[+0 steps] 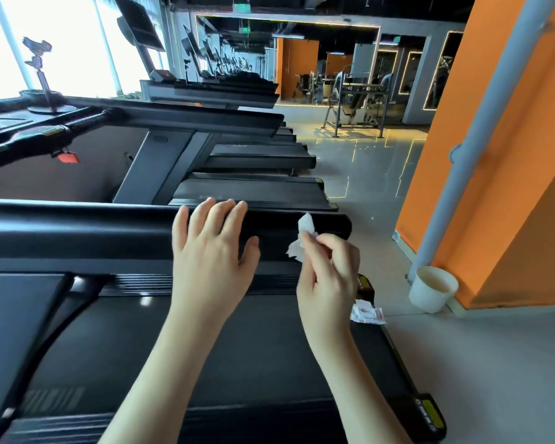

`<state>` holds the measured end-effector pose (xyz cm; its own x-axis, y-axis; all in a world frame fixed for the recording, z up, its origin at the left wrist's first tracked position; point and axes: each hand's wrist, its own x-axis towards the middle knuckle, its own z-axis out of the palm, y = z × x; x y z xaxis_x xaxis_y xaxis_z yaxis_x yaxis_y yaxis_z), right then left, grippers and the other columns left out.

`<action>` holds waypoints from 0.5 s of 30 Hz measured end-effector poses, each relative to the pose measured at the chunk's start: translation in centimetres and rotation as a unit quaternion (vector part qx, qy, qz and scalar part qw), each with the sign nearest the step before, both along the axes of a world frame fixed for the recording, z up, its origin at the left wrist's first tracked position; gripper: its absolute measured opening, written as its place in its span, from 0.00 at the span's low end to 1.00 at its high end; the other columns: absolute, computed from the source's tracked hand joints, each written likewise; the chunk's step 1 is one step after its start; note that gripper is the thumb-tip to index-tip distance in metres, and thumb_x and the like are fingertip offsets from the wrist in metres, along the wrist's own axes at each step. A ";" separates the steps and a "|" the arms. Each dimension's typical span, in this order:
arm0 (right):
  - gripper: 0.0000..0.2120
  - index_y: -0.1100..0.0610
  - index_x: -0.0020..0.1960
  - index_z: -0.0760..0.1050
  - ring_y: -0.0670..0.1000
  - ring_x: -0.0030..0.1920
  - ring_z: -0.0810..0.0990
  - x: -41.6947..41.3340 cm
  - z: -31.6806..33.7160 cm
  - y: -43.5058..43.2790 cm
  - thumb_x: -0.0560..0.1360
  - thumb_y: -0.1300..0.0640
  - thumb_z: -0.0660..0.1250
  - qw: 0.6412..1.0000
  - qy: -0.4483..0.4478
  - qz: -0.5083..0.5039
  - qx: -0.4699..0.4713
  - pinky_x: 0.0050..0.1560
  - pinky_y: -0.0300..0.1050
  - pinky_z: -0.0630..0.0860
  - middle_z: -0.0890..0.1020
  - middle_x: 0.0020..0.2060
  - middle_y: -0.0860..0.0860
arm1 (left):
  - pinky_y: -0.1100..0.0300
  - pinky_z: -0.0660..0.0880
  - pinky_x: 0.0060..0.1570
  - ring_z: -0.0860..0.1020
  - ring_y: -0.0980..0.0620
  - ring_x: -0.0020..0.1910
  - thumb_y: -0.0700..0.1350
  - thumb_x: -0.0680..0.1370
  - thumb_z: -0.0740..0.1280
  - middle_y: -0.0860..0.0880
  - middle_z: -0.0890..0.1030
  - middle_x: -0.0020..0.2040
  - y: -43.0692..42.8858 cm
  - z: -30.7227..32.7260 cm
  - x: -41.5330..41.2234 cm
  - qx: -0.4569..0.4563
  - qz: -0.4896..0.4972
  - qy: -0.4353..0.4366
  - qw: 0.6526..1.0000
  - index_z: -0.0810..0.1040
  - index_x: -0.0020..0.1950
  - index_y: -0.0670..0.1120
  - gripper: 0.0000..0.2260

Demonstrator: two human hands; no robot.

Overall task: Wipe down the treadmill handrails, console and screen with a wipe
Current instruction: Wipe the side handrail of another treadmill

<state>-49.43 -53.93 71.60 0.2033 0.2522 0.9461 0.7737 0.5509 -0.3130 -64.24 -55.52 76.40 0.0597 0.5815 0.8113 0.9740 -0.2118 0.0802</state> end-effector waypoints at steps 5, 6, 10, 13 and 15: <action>0.16 0.55 0.46 0.83 0.53 0.44 0.69 1.5 4.3 1.2 0.72 0.61 0.56 0.992 -0.010 -0.089 -0.087 0.43 0.47 0.63 0.79 0.40 0.51 | 0.40 0.65 0.65 0.75 0.39 0.62 0.50 0.75 0.62 0.44 0.79 0.60 0.5 -0.4 1.9 -0.007 -0.009 0.004 1.000 0.78 0.62 0.40 0.20; 0.16 0.54 0.44 0.83 0.53 0.43 0.68 2.0 5.1 1.7 0.71 0.60 0.56 0.990 0.004 -0.098 -0.105 0.43 0.46 0.62 0.79 0.39 0.51 | 0.39 0.65 0.65 0.75 0.39 0.61 0.49 0.75 0.62 0.44 0.79 0.60 0.7 -0.6 1.9 0.000 -0.010 0.000 1.000 0.78 0.62 0.40 0.20; 0.15 0.54 0.42 0.83 0.53 0.41 0.72 1.7 5.4 1.7 0.68 0.64 0.58 0.990 -0.037 -0.049 -0.125 0.43 0.44 0.62 0.78 0.38 0.49 | 0.39 0.65 0.64 0.75 0.38 0.60 0.47 0.74 0.64 0.44 0.80 0.58 1.1 -0.9 1.9 0.026 -0.015 -0.014 0.999 0.78 0.61 0.39 0.19; 0.13 0.54 0.41 0.83 0.53 0.41 0.73 2.2 5.8 2.1 0.67 0.67 0.63 0.987 -0.067 -0.038 -0.138 0.42 0.44 0.62 0.78 0.36 0.48 | 0.39 0.63 0.65 0.74 0.38 0.60 0.47 0.74 0.63 0.43 0.80 0.58 1.4 -1.1 2.1 0.033 -0.018 -0.026 0.999 0.78 0.61 0.39 0.19; 0.13 0.54 0.39 0.83 0.57 0.41 0.75 3.4 6.4 3.4 0.67 0.66 0.61 0.982 -0.042 -0.055 -0.174 0.42 0.47 0.66 0.79 0.35 0.49 | 0.39 0.63 0.66 0.74 0.38 0.61 0.48 0.75 0.62 0.43 0.79 0.58 1.5 -1.2 2.1 0.034 -0.022 -0.030 0.999 0.78 0.61 0.39 0.19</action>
